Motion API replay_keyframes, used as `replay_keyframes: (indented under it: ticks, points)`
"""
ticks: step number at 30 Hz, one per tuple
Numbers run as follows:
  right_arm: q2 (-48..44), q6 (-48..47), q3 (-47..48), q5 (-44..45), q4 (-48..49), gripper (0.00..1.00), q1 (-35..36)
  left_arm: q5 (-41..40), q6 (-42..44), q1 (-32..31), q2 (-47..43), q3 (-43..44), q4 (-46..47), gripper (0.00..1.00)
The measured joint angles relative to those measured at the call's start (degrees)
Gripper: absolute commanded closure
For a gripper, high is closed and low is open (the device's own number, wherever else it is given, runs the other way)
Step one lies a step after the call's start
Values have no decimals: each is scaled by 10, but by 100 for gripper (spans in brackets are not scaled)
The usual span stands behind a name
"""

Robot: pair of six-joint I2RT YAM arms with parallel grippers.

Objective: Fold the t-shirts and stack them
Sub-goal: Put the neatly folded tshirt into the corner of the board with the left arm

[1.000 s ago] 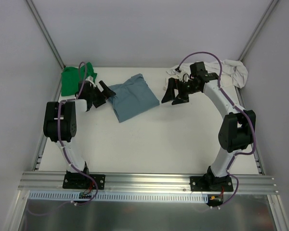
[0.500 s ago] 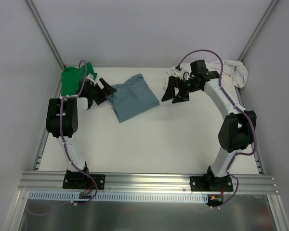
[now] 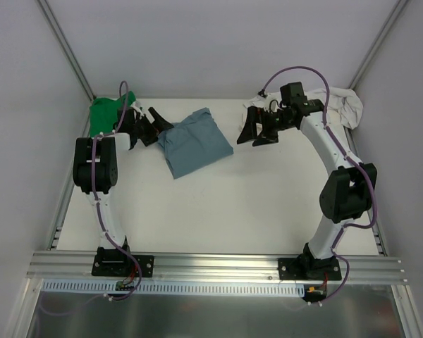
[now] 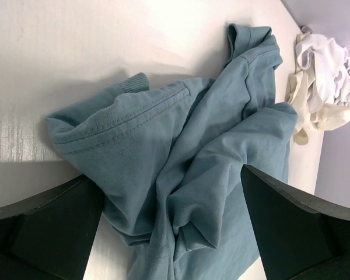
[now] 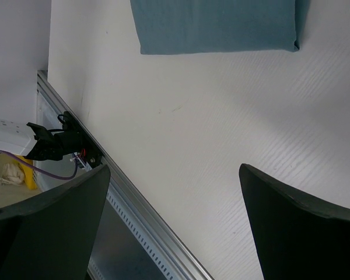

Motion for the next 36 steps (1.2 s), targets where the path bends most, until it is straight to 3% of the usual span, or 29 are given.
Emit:
replay_keyframes:
  ticks: [15, 22, 26, 32, 35, 36]
  points:
    - [28, 2, 35, 3, -6, 1, 10, 37, 83, 0, 6, 48, -110, 1]
    - [34, 3, 37, 3, -5, 1, 12, 42, 103, -1, 14, 76, -160, 6]
    - [34, 4, 37, 3, -6, 1, 12, 35, 108, -2, 19, 91, -186, 21]
    - [35, 4, 46, 3, -6, 0, 12, 11, 111, -9, 29, 118, -223, 21]
    - [35, 5, 49, 3, -6, 1, 12, 6, 113, -9, 35, 129, -233, 33]
    - [35, 5, 50, 3, -6, 1, 12, 5, 115, -9, 37, 132, -236, 51]
